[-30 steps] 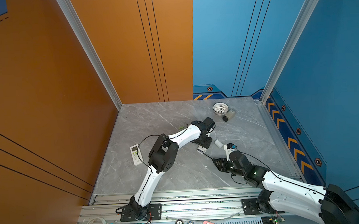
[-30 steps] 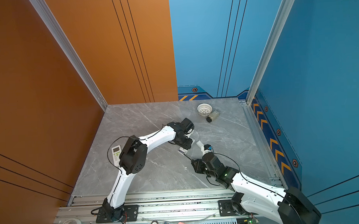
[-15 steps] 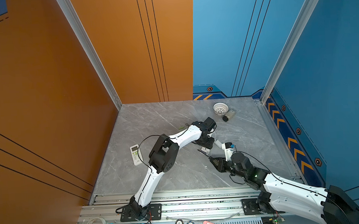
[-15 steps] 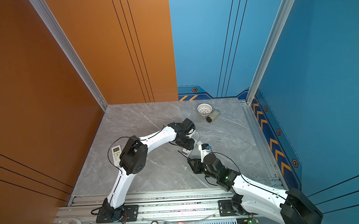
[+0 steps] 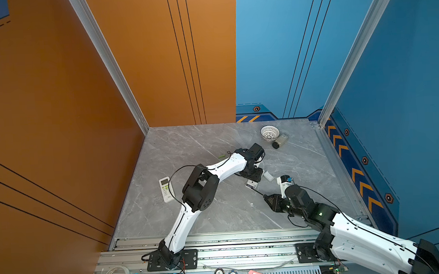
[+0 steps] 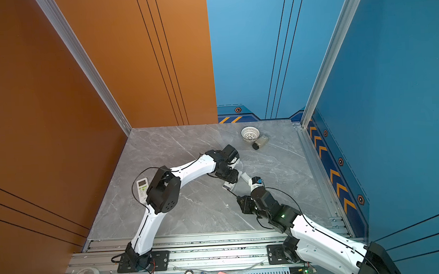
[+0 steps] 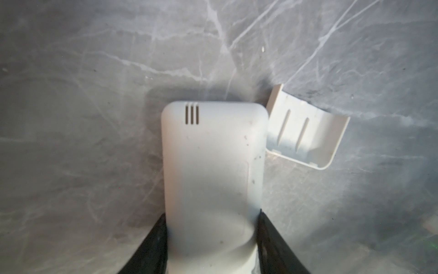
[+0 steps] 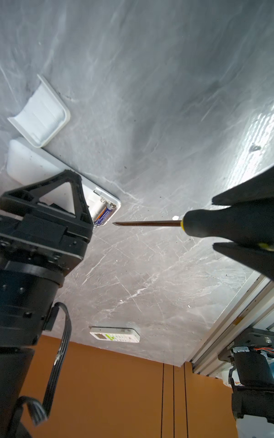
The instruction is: Unload the batteries from the remote control
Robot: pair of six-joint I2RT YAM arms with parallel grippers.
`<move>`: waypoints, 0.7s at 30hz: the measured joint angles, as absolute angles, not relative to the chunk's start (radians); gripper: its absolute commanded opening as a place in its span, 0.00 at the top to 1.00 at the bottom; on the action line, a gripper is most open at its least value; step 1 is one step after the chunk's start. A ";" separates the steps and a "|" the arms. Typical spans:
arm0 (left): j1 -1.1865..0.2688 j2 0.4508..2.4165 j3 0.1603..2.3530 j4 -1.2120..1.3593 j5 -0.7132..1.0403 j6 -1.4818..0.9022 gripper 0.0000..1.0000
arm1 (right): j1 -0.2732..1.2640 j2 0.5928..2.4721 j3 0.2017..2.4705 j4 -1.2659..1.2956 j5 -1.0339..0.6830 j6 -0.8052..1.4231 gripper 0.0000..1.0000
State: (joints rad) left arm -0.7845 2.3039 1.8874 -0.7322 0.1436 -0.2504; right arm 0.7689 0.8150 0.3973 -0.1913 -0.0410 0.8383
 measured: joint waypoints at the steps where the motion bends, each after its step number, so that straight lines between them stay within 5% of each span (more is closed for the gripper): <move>1: -0.785 2.304 1.887 -0.732 0.143 -0.250 0.99 | 0.765 0.815 0.400 -0.203 -0.040 0.838 1.00; 21: -0.793 2.304 1.887 -0.720 0.135 -0.224 0.99 | 0.740 0.895 0.447 -0.235 -0.033 0.838 1.00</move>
State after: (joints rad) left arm -0.7933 2.3043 1.8874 -0.7200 0.1349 -0.2245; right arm 0.7399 0.8951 0.4465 -0.2352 -0.0330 0.8383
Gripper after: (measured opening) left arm 0.531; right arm 0.258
